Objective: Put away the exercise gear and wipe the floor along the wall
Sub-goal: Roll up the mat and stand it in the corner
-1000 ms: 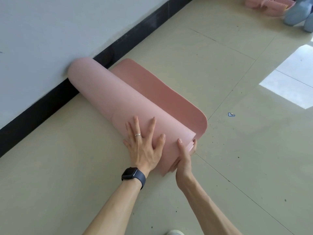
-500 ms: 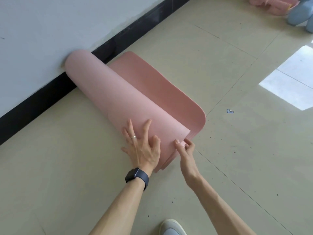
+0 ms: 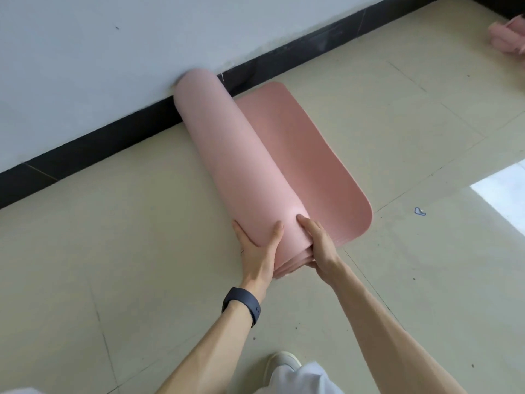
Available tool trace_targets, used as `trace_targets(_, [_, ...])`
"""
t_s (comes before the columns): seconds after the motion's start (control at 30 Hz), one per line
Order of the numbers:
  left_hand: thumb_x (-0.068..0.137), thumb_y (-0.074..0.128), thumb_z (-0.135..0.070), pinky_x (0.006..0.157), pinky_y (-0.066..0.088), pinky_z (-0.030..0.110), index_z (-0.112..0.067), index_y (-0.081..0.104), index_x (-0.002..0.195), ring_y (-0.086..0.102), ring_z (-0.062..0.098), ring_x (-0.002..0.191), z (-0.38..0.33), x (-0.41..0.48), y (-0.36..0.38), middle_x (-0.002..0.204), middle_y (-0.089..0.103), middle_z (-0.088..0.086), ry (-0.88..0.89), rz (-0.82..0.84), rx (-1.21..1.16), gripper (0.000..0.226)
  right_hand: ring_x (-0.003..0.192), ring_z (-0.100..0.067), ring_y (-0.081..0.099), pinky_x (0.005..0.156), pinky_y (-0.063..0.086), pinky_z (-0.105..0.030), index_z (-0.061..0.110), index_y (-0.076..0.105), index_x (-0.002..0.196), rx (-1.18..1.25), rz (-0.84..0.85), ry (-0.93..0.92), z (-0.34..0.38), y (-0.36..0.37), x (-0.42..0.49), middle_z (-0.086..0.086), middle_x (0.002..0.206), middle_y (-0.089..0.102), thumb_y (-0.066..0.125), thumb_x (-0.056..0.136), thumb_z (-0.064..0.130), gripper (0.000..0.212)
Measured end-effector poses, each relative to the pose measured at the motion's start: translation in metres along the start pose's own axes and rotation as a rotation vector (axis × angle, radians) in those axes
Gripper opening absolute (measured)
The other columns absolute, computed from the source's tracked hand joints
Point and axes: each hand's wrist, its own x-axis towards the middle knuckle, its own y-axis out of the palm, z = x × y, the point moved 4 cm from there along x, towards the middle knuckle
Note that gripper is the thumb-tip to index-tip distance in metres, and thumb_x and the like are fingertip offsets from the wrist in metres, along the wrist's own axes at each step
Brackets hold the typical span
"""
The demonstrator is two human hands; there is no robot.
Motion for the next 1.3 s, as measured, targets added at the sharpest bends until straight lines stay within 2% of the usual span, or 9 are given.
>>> trace_targets(0.27, [0.059,0.076,-0.074,0.094,0.049,0.047,-0.055,-0.017,0.143,0.054,0.032,0.097,-0.027,-0.001,0.021,0.149,0.02,0.017,-0.133,-0.017,0.29,0.128,0.12,-0.01,0.049,0.106,0.04,-0.035,0.041,0.044,0.145,-0.299,-0.342,-0.302,-0.003,-0.028,-0.016,0.012,0.14,0.049,0.05,0.092,0.062,0.056])
trace_targets(0.4, [0.071,0.046,-0.089,0.088,0.05,0.043,-0.053,-0.017,0.147,0.058,0.035,0.095,-0.035,0.001,0.035,0.152,0.014,0.02,-0.122,0.044,0.435,0.105,0.133,-0.011,0.042,0.109,0.033,-0.033,0.031,0.047,0.145,-0.451,-0.383,-0.39,-0.013,-0.038,-0.025,0.01,0.141,0.05,0.035,0.098,0.061,0.057])
trace_targets(0.53, [0.097,0.038,-0.056,0.069,0.039,0.03,-0.061,0.01,0.147,0.058,0.017,0.075,-0.049,0.009,0.027,0.143,0.032,0.015,0.055,0.085,0.567,0.057,0.116,-0.022,0.055,0.099,0.043,-0.041,0.031,0.062,0.119,-0.415,-0.426,-0.31,-0.005,-0.066,-0.006,0.004,0.118,0.064,0.029,0.094,0.062,0.051])
trace_targets(0.77, [0.095,0.051,-0.018,0.085,0.05,0.025,-0.047,0.017,0.154,0.057,0.011,0.09,-0.076,0.047,0.043,0.098,0.059,-0.005,0.358,0.281,0.737,0.074,0.145,-0.012,0.026,0.118,0.027,-0.042,0.048,0.035,0.146,-0.799,-0.558,-0.633,0.048,-0.066,-0.015,0.015,0.156,0.034,0.042,0.09,0.071,0.061])
trace_targets(0.87, [0.096,0.053,-0.016,0.071,0.04,0.009,-0.036,0.028,0.152,0.055,-0.005,0.085,-0.09,0.062,0.042,0.103,0.063,-0.012,0.345,0.228,0.62,0.064,0.14,-0.014,0.035,0.114,0.033,-0.045,0.056,0.028,0.143,-0.938,-0.47,-0.52,0.053,-0.072,0.001,0.022,0.153,0.035,0.049,0.085,0.074,0.065])
trace_targets(1.03, [0.094,0.059,-0.045,0.089,0.035,0.028,-0.035,0.017,0.155,0.049,0.019,0.105,-0.093,0.076,0.047,0.15,0.033,0.012,0.18,0.155,0.562,0.075,0.115,-0.023,0.052,0.094,0.044,-0.044,0.061,0.042,0.127,-0.629,-0.377,-0.271,0.069,-0.11,0.027,0.007,0.131,0.05,0.05,0.069,0.069,0.06])
trace_targets(1.17, [0.084,0.061,-0.067,0.11,0.037,0.042,-0.034,-0.002,0.157,0.039,0.027,0.14,-0.083,0.084,0.067,0.162,0.022,0.007,-0.018,0.234,0.473,0.102,0.114,-0.028,0.052,0.103,0.042,-0.05,0.059,0.048,0.106,-0.435,-0.327,-0.135,0.082,-0.138,0.062,-0.004,0.123,0.057,0.044,0.066,0.064,0.04])
trace_targets(1.23, [0.077,0.062,-0.075,0.11,0.039,0.053,-0.039,-0.006,0.156,0.038,0.029,0.14,-0.077,0.085,0.079,0.161,0.025,0.0,-0.106,0.274,0.408,0.11,0.115,-0.026,0.053,0.102,0.041,-0.046,0.056,0.046,0.115,-0.435,-0.288,-0.101,0.077,-0.145,0.068,-0.002,0.129,0.057,0.04,0.074,0.072,0.044])
trace_targets(1.3, [0.074,0.062,-0.078,0.104,0.042,0.057,-0.043,-0.008,0.154,0.049,0.028,0.128,-0.072,0.086,0.092,0.156,0.033,-0.007,-0.167,0.31,0.323,0.112,0.121,-0.025,0.05,0.103,0.037,-0.044,0.042,0.04,0.14,-0.489,-0.274,-0.046,0.071,-0.148,0.074,0.0,0.138,0.051,0.029,0.077,0.087,0.078])
